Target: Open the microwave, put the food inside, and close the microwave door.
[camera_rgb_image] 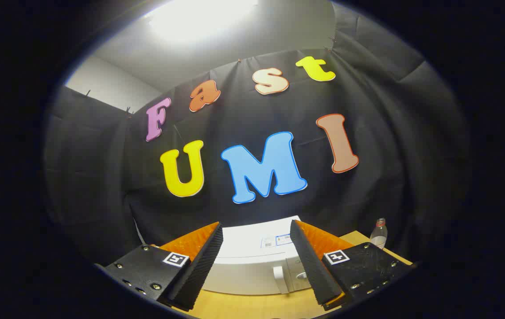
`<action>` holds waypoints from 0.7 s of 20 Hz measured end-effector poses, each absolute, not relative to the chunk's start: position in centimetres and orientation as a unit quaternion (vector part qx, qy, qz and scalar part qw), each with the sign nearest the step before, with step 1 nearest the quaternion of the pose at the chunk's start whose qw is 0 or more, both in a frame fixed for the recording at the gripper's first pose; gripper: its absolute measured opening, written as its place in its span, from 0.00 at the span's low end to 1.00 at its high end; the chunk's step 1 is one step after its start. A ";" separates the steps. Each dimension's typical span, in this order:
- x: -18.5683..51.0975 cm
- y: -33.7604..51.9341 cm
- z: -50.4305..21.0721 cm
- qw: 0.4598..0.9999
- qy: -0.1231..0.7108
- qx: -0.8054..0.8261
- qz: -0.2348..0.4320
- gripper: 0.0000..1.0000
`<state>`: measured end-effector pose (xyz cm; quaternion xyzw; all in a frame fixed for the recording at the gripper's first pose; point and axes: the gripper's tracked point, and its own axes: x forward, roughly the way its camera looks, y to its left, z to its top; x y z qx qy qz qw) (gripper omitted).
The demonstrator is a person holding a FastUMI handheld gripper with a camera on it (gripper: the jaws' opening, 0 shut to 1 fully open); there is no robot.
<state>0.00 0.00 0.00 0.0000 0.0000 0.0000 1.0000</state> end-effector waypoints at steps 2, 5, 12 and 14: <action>0.2 0.5 -0.8 1.000 0.012 -0.023 0.005 0.95; 0.1 0.6 -0.9 0.999 0.011 -0.051 -0.005 0.95; -0.4 1.5 -0.6 0.996 -0.006 -0.084 -0.016 0.96; -0.3 1.4 -0.6 0.996 -0.008 -0.086 -0.019 0.96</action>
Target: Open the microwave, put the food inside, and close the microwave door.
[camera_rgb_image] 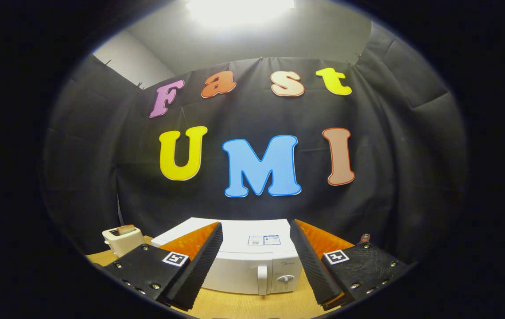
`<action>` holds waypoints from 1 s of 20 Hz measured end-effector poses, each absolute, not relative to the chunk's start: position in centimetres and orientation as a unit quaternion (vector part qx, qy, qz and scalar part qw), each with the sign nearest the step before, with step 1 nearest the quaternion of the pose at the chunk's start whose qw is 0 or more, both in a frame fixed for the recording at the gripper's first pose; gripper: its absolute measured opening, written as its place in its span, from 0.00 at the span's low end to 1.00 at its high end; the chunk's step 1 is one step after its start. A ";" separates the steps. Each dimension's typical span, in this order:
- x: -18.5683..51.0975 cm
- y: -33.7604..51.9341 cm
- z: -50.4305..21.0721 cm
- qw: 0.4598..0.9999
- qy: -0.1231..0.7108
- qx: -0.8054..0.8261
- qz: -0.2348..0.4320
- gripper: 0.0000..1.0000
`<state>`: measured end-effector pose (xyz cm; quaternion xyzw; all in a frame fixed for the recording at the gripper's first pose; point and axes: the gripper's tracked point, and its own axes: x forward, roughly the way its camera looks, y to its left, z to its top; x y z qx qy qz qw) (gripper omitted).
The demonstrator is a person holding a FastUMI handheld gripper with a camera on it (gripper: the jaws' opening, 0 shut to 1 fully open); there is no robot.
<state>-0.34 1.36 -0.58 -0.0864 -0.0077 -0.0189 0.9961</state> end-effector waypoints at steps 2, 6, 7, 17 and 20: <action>-0.3 1.1 -0.6 0.996 -0.007 -0.087 -0.024 0.95; 0.2 1.0 -1.2 0.996 0.000 -0.084 -0.021 0.96; 0.4 0.9 -1.4 0.996 0.002 -0.084 -0.021 0.96; 1.7 1.3 -2.6 0.995 -0.023 -0.099 -0.013 0.96; 2.6 0.2 -3.3 0.994 -0.034 -0.098 -0.025 0.96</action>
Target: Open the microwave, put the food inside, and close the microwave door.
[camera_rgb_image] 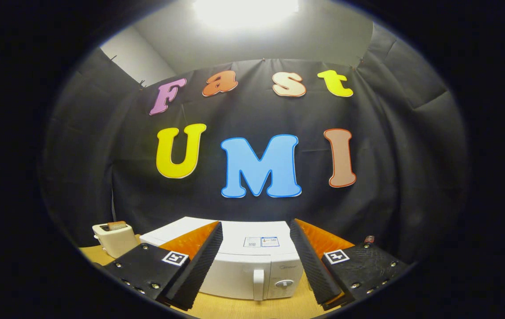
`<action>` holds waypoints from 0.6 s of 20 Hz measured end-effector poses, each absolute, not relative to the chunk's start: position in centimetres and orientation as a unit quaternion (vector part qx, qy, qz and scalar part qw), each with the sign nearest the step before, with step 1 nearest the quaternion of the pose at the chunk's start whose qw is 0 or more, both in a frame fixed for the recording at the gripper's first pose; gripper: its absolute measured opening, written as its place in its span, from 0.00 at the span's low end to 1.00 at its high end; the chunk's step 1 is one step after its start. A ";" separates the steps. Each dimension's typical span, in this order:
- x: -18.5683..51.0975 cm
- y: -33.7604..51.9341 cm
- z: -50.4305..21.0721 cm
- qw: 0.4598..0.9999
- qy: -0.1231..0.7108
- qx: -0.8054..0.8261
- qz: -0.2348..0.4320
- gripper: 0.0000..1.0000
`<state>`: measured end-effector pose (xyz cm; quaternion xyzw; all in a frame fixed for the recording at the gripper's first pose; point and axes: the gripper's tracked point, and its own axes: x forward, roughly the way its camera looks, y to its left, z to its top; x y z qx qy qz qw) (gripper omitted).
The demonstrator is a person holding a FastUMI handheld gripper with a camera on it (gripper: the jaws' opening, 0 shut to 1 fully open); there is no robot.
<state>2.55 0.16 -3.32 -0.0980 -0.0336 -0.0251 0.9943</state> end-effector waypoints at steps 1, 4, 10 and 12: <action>2.8 0.0 -3.8 0.994 -0.038 -0.096 -0.025 0.96; 3.5 -0.3 -5.7 0.994 -0.051 -0.100 -0.013 0.96; 5.1 -0.9 -12.6 0.990 -0.033 -0.136 0.001 0.96; 5.8 -0.7 -15.2 0.990 -0.017 -0.139 0.017 0.93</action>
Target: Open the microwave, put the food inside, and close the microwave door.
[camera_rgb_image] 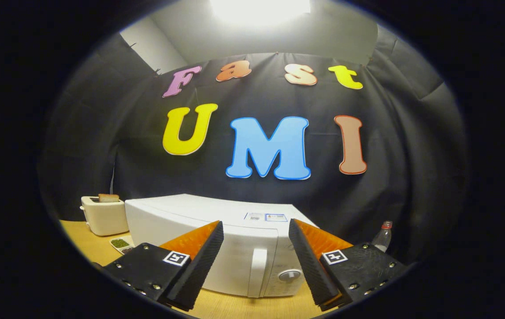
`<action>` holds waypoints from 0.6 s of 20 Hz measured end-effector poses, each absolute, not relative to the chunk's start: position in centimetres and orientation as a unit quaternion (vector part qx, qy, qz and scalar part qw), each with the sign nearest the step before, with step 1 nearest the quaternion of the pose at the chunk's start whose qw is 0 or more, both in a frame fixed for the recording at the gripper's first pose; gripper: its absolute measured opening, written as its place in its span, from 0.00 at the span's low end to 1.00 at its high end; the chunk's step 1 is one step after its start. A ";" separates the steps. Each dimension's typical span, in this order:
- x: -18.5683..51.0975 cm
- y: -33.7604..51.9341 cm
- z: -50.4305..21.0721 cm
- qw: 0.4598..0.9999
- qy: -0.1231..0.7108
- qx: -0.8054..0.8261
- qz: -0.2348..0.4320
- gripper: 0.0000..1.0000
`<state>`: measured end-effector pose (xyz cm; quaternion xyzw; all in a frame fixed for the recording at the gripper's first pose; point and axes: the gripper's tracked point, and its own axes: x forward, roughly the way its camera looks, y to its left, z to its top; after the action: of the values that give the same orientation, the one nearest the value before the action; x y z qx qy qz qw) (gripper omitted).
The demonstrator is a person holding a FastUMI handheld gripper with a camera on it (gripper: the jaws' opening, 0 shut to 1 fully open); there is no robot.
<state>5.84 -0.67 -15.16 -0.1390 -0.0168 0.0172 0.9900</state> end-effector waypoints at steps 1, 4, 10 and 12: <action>6.2 -0.8 -16.1 0.991 -0.012 -0.136 0.019 0.93; 7.3 -1.9 -18.6 0.992 0.000 -0.124 0.007 0.93; 8.8 -3.3 -22.9 0.993 0.034 -0.109 -0.001 0.91; 9.2 -3.7 -24.4 0.993 0.047 -0.110 -0.007 0.91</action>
<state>9.16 -3.67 -24.36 -0.1102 0.0467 -0.0074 0.9928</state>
